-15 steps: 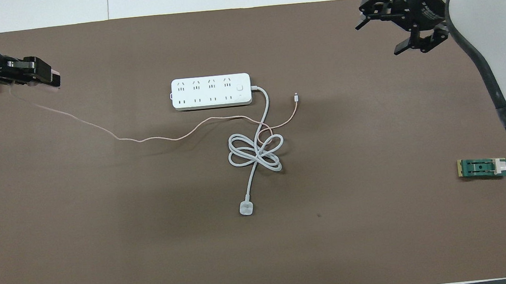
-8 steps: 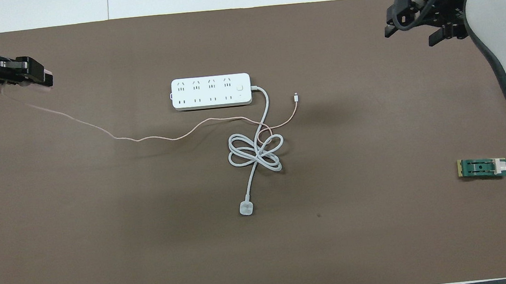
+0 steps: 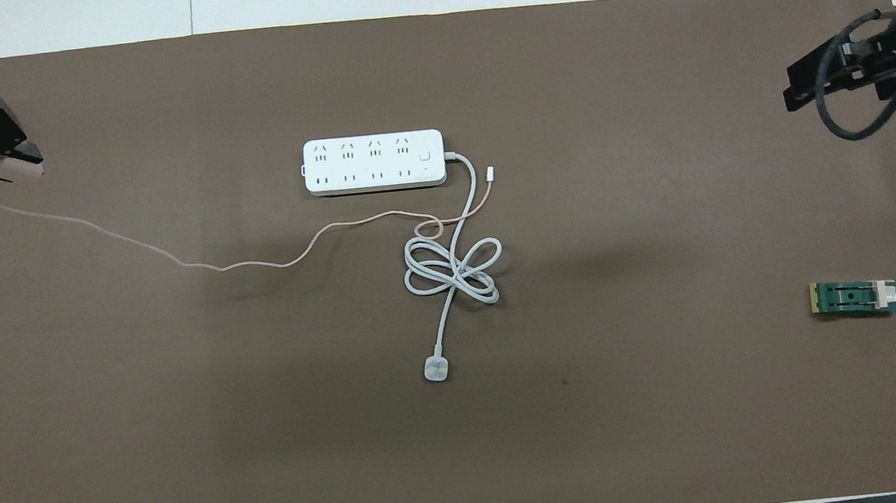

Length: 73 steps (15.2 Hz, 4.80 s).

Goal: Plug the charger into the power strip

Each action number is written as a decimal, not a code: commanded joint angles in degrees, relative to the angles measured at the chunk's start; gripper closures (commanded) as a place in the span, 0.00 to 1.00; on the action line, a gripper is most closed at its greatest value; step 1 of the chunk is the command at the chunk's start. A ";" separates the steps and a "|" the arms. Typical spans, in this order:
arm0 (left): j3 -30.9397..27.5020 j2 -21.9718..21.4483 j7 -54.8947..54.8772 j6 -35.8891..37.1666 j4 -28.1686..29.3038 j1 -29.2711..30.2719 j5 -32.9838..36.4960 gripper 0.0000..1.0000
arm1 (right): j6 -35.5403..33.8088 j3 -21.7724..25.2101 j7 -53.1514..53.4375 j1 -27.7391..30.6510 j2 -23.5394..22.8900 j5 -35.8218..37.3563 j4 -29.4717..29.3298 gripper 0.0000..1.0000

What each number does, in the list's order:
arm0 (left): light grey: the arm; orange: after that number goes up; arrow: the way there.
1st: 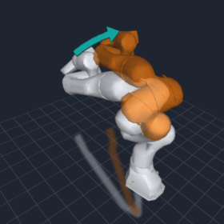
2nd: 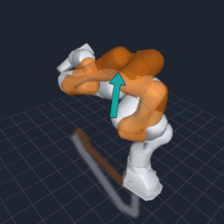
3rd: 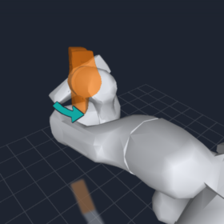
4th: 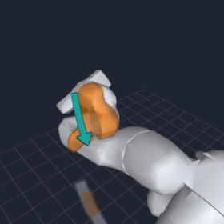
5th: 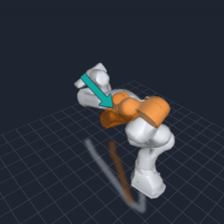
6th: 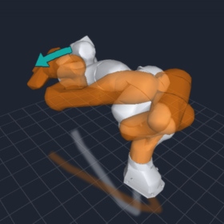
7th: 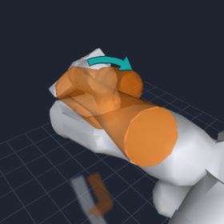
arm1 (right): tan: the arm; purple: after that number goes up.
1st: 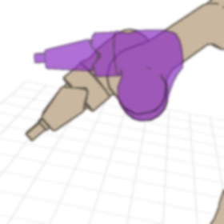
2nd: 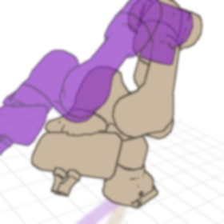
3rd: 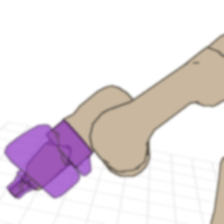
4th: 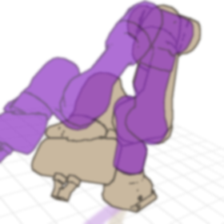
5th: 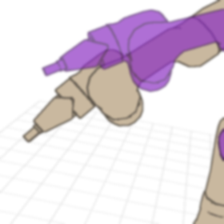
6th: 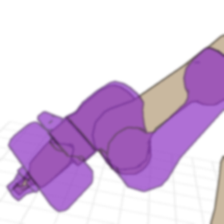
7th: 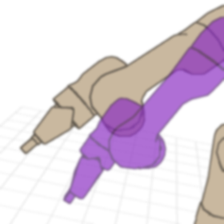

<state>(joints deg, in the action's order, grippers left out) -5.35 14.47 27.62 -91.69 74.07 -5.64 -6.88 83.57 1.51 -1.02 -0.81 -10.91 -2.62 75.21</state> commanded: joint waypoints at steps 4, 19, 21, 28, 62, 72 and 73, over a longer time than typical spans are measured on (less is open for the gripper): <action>-0.36 -1.55 9.80 3.98 -0.42 -0.86 1.43 1.00 | 1.77 -1.06 -1.26 1.42 8.87 3.50 12.23 0.00; -0.36 8.99 66.56 -9.98 -0.86 -14.30 5.38 1.00 | 4.14 -1.24 0.93 0.98 12.14 3.41 16.37 0.00; -0.18 10.92 72.55 -12.80 -1.38 -14.48 5.38 1.00 | 4.05 -1.24 0.94 0.98 12.14 3.50 16.37 0.00; -0.45 17.34 82.49 -12.11 -3.58 -18.35 8.09 1.00 | 4.49 -1.33 0.94 0.90 12.05 4.38 16.29 0.00; -0.01 27.81 85.14 -14.30 -5.78 -23.36 8.55 1.00 | 4.41 -1.42 0.76 0.46 12.14 4.38 16.37 0.00; 0.08 28.42 84.97 -14.13 -5.52 -23.27 8.37 1.00 | 4.32 -1.33 0.59 0.46 12.14 4.38 16.37 0.00; 0.08 28.33 84.97 -14.13 -5.52 -23.27 8.37 1.00 | 4.32 -1.33 0.59 0.54 12.14 4.47 16.37 0.00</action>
<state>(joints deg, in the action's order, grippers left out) -4.70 41.03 111.68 -105.97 70.20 -28.30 0.80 86.67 0.50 -0.91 -0.42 -0.03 0.39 89.90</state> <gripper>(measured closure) 0.714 0.000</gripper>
